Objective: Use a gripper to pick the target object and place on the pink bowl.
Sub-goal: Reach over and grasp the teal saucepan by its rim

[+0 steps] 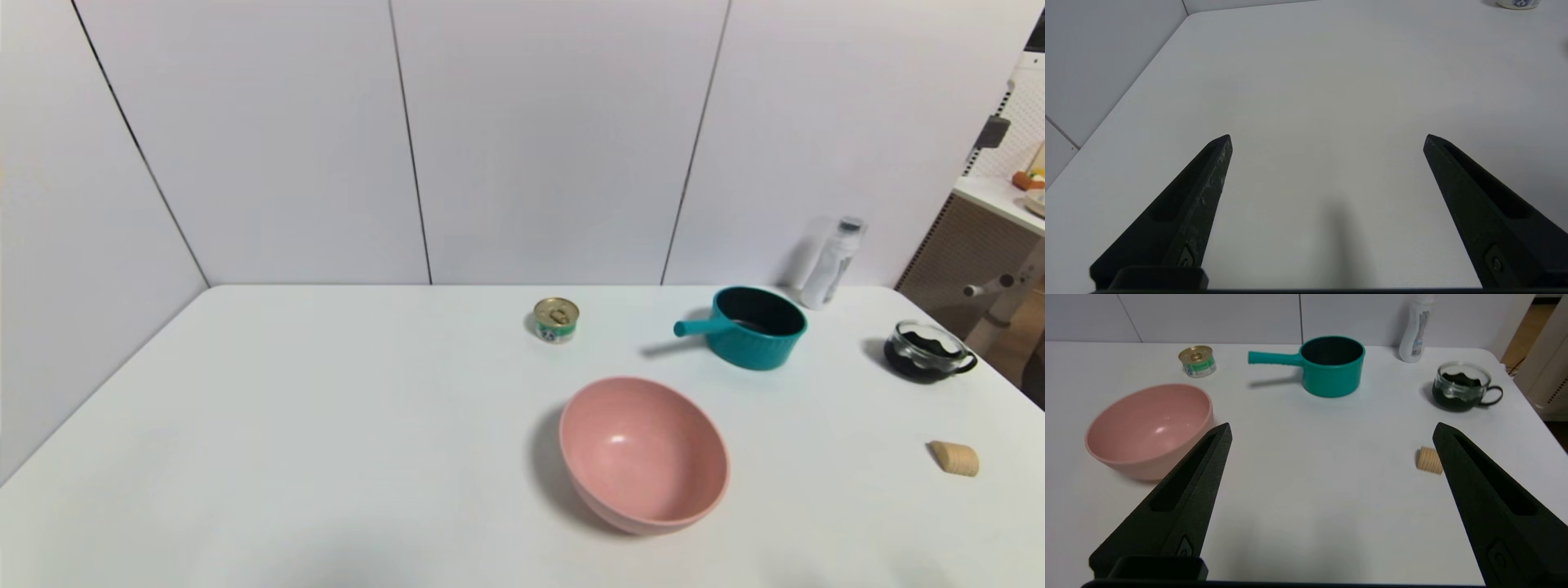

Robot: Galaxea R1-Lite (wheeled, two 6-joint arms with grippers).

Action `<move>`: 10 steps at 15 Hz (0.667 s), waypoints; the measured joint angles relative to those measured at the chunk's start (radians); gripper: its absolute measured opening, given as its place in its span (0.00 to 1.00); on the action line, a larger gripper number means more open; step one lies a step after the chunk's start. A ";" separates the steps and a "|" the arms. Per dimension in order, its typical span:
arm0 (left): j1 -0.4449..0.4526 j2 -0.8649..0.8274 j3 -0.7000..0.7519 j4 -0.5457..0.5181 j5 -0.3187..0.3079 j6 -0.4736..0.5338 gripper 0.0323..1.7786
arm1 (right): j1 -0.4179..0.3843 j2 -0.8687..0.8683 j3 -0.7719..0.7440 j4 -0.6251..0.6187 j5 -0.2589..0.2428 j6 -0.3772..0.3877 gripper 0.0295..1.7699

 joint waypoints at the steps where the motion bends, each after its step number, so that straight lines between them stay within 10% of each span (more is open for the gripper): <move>1: 0.000 0.000 0.000 0.000 0.000 0.000 0.95 | 0.002 0.085 -0.076 0.003 0.003 -0.001 0.96; 10: 0.000 0.000 0.000 0.000 0.001 0.000 0.95 | -0.022 0.928 -0.984 0.339 -0.002 0.128 0.96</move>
